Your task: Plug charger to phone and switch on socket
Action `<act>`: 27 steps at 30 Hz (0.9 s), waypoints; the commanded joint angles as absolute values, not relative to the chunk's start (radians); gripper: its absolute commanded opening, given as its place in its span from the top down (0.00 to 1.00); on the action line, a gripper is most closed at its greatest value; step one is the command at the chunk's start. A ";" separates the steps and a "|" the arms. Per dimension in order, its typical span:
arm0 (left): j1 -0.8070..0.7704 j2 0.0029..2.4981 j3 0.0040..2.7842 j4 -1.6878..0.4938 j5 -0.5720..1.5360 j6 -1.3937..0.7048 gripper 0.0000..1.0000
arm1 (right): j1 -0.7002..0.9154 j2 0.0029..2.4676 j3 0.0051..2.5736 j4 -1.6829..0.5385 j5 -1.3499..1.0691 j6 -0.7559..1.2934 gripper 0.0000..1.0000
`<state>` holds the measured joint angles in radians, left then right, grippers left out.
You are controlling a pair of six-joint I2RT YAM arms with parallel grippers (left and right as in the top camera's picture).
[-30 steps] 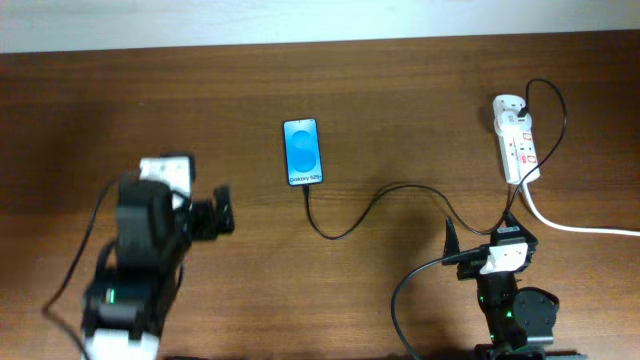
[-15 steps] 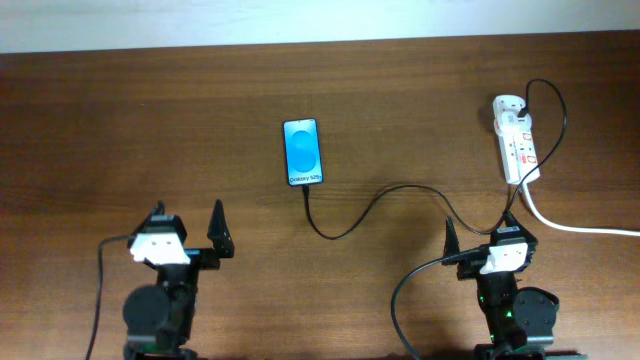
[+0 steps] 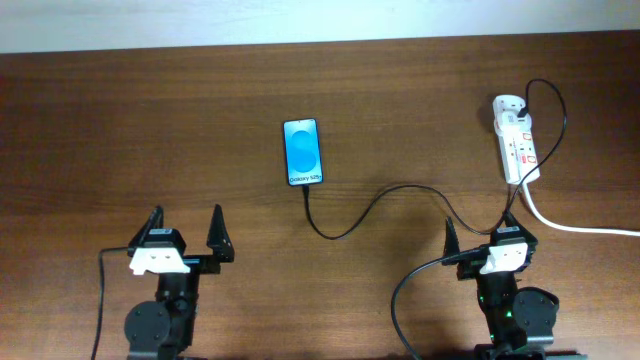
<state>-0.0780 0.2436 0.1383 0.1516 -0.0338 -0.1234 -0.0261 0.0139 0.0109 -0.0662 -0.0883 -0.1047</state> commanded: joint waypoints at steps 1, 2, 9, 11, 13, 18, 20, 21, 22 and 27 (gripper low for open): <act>-0.067 0.233 0.139 0.155 -0.022 -0.118 0.01 | -0.020 0.004 0.006 -0.069 -0.101 -0.096 0.02; -0.067 0.233 0.139 0.156 -0.022 -0.117 0.01 | -0.020 0.004 0.006 -0.069 -0.101 -0.096 0.02; -0.049 0.188 0.121 0.107 -0.023 -0.117 0.00 | -0.020 0.004 0.006 -0.068 -0.101 -0.096 0.02; -0.044 0.141 0.095 0.102 -0.023 -0.117 0.01 | -0.020 0.004 0.006 -0.069 -0.101 -0.096 0.02; -0.043 0.109 0.075 0.099 -0.024 -0.112 0.00 | -0.020 0.004 0.006 -0.069 -0.101 -0.096 0.02; -0.043 0.002 0.009 0.053 -0.023 -0.098 0.01 | -0.020 0.004 0.006 -0.069 -0.101 -0.096 0.02; -0.041 0.005 0.009 0.009 -0.027 -0.095 0.01 | -0.020 0.004 0.006 -0.069 -0.101 -0.096 0.01; -0.041 0.005 0.009 -0.017 -0.027 -0.094 0.01 | -0.020 0.004 0.006 -0.069 -0.101 -0.096 0.02; -0.041 0.005 0.009 -0.051 -0.026 -0.081 0.01 | -0.020 0.004 0.006 -0.069 -0.101 -0.096 0.02; -0.041 0.007 0.009 -0.084 0.003 -0.070 0.01 | -0.020 0.004 0.006 -0.069 -0.101 -0.096 0.02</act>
<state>-0.0471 0.0154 0.0124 -0.0795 -0.0261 -0.0963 -0.0261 0.0139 0.0109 -0.0662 -0.0883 -0.1043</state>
